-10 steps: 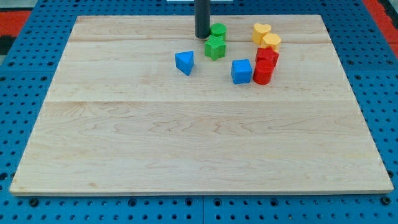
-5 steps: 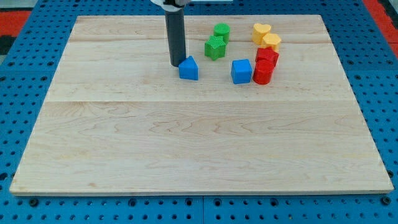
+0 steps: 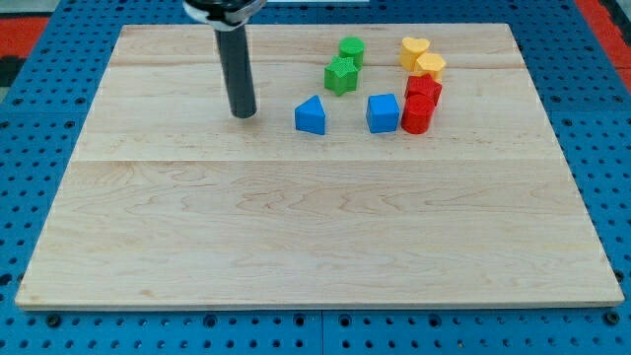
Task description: Slide the blue triangle towards the green star
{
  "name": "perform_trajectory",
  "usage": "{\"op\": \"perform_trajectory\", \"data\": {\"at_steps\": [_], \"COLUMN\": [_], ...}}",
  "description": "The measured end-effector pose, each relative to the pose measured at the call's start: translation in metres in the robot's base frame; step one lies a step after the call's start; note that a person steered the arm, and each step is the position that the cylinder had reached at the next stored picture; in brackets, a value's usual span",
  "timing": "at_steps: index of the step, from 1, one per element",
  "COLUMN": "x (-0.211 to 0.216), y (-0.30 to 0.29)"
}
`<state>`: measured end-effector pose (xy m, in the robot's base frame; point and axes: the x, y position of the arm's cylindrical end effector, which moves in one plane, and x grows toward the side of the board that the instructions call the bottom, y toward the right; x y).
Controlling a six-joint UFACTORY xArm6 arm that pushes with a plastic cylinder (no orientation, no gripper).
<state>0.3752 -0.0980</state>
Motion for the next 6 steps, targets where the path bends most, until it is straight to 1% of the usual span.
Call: {"op": "perform_trajectory", "data": {"at_steps": [1,2,4,6], "x": [0.030,0.030,0.015,0.004], "y": [0.009,0.018,0.061,0.079]}}
